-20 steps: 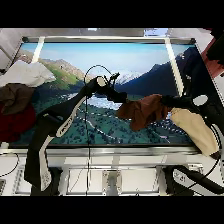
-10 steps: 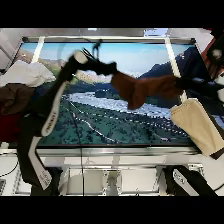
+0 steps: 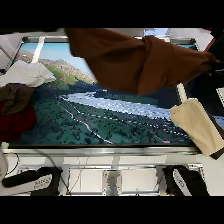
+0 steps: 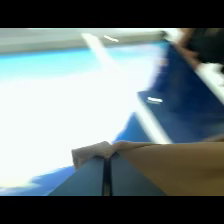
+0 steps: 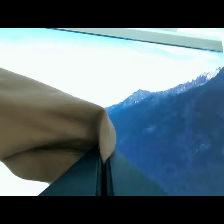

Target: Fold the shirts.

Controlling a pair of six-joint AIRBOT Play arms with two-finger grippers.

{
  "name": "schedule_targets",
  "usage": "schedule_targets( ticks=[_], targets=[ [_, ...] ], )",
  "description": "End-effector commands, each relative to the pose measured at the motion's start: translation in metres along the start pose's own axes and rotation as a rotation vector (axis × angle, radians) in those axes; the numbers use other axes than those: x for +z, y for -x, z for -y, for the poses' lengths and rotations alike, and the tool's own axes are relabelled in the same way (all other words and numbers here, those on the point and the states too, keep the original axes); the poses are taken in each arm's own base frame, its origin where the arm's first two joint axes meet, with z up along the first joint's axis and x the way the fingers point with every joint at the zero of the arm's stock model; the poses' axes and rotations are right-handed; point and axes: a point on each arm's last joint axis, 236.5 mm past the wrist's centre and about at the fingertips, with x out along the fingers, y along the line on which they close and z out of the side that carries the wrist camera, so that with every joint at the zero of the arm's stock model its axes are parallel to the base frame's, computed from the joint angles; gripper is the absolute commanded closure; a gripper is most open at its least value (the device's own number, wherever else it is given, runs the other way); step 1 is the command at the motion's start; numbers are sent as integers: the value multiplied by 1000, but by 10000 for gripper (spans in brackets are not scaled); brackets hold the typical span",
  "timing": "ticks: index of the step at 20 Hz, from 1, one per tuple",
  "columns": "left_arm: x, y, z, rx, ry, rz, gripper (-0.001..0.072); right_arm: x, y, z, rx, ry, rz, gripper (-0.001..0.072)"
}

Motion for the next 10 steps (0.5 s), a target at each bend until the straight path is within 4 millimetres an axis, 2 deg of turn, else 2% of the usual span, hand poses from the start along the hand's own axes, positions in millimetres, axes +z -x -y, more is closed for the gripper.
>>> schedule_targets(
  ticks=[1,3,6,8,10],
  targets=[
    [10,80,-30,233,-86,46,693,-10,16,-9,22,12,-47,688],
    [-12,77,-24,201,-67,-30,694,-17,16,-24,87,-13,-79,689],
    [-74,42,-24,135,-3,-229,693,-31,8,-51,208,-75,-117,688],
    [-123,18,-36,139,36,-361,693,-58,-3,-65,273,-119,-193,688],
    [-179,1,-50,157,71,-504,693,-96,-16,-72,307,-151,-308,687]
  ],
)
